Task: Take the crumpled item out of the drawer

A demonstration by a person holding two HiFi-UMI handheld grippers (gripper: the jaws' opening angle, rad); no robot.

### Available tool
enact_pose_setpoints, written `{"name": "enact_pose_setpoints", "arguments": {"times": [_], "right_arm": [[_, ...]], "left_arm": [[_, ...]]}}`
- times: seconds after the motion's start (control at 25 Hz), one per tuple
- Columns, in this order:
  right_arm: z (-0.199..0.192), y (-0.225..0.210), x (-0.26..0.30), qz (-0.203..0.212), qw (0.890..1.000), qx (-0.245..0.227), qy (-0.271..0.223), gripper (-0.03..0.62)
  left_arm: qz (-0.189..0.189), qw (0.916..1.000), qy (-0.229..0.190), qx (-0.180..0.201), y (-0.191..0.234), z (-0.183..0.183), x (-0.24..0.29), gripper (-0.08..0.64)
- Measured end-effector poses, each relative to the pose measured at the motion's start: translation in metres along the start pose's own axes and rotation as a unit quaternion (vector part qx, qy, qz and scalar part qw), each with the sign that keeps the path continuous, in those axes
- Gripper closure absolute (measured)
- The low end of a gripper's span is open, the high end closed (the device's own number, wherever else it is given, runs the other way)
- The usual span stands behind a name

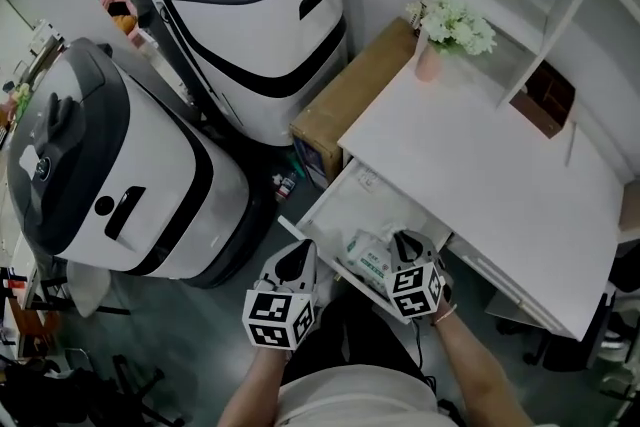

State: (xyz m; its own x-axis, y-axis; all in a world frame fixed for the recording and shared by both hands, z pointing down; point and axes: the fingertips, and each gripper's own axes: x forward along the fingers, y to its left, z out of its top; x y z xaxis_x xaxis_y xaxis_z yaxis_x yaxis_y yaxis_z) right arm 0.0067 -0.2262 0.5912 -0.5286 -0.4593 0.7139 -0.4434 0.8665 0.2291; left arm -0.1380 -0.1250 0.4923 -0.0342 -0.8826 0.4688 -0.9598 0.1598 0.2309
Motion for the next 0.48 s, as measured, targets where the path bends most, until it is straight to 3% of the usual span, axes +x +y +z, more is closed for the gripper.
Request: {"name": "enact_pose_setpoints", "arguments": {"times": [0.48], "right_arm": [[0.028,-0.020,-0.071,-0.073,0.993,0.056,-0.075,0.554]], "left_arm": [[-0.055,0.9979,-0.012,0.033,-0.028,0.011,0.004,0.566]]}}
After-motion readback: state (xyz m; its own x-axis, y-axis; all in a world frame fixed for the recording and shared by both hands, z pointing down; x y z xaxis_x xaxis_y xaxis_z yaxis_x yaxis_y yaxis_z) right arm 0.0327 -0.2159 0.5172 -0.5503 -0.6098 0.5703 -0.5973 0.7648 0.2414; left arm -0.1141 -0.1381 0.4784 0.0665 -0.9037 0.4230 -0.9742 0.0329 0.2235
